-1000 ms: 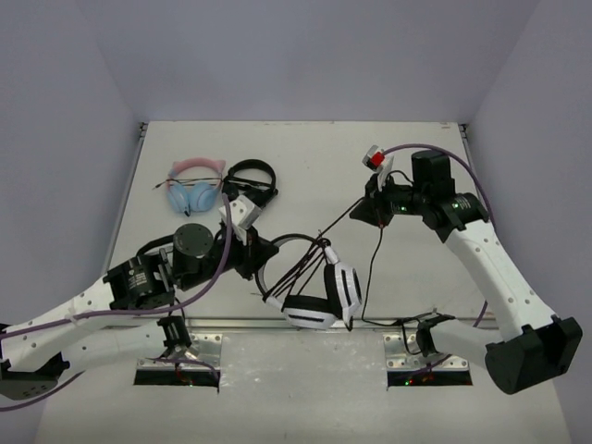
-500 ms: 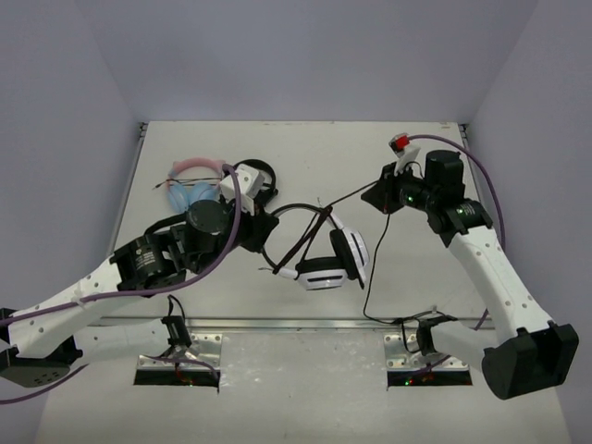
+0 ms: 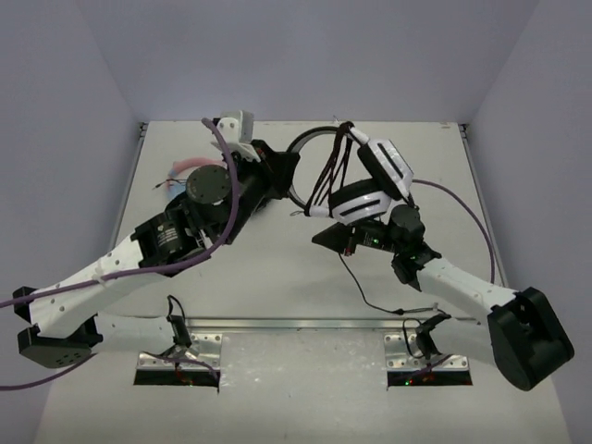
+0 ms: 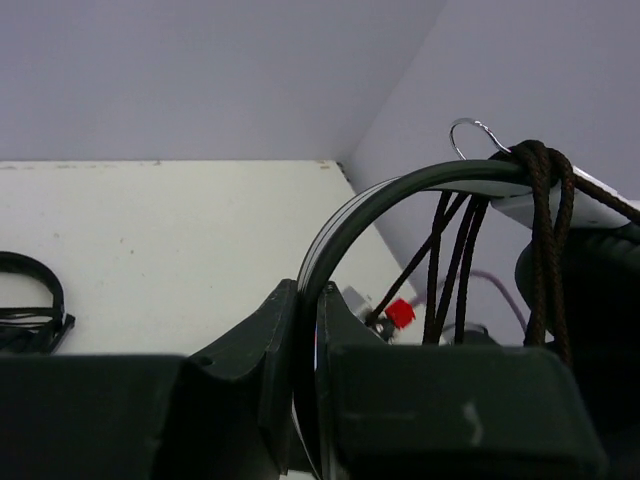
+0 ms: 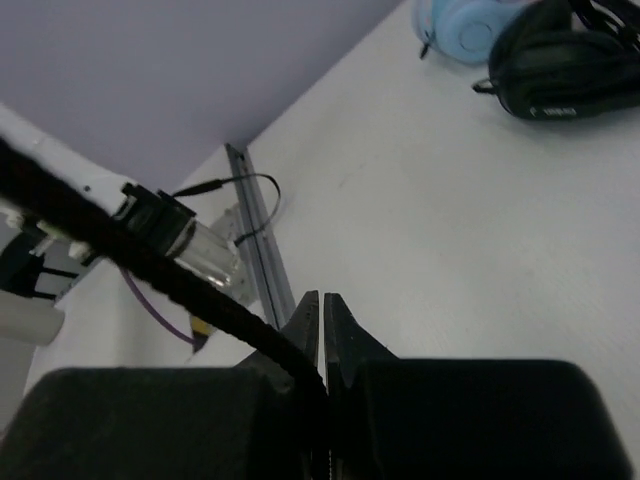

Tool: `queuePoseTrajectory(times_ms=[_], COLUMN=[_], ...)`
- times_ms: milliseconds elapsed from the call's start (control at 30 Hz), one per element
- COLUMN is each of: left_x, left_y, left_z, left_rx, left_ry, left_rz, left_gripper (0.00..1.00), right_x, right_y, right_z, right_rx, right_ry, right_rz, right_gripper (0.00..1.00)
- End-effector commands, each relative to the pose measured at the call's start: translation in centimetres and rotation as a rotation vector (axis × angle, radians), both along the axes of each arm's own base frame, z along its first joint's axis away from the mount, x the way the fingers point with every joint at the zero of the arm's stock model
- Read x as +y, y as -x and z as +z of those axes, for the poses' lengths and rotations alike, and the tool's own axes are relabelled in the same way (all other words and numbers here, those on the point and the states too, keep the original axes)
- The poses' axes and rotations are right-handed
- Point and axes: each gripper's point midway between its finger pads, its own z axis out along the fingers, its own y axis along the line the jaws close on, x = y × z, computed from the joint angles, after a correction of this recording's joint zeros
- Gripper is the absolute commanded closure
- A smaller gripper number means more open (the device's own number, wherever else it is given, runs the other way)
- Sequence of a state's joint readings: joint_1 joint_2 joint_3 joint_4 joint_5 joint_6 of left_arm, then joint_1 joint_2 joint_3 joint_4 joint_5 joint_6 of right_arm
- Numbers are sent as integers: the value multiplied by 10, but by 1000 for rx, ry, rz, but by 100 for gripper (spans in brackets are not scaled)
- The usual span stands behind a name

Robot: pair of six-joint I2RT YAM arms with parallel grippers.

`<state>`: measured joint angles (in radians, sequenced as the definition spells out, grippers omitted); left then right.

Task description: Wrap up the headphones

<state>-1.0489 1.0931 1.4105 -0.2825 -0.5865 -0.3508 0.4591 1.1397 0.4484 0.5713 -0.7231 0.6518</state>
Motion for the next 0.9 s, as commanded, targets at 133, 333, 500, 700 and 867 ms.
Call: queuePoseTrajectory(times_ms=[133, 333, 500, 700, 867], left_x=[33, 0, -6, 0, 17], left_y=[-59, -170, -190, -184, -193], left_z=[89, 38, 29, 12, -9], left_rx=[-60, 36, 1, -28, -49], left_ry=[252, 23, 31, 113, 53], left_rz=[513, 655, 683, 664, 766], left_gripper=[100, 100, 100, 100, 100], right_x=[15, 6, 4, 13, 24], right_y=[48, 88, 81, 64, 74], right_z=[27, -19, -26, -13, 38], right_rx=[-114, -82, -150, -170, -139], right_ry=[-293, -197, -97, -22, -63], right_rz=[98, 100, 58, 58, 144], right_gripper=[99, 94, 99, 99, 99])
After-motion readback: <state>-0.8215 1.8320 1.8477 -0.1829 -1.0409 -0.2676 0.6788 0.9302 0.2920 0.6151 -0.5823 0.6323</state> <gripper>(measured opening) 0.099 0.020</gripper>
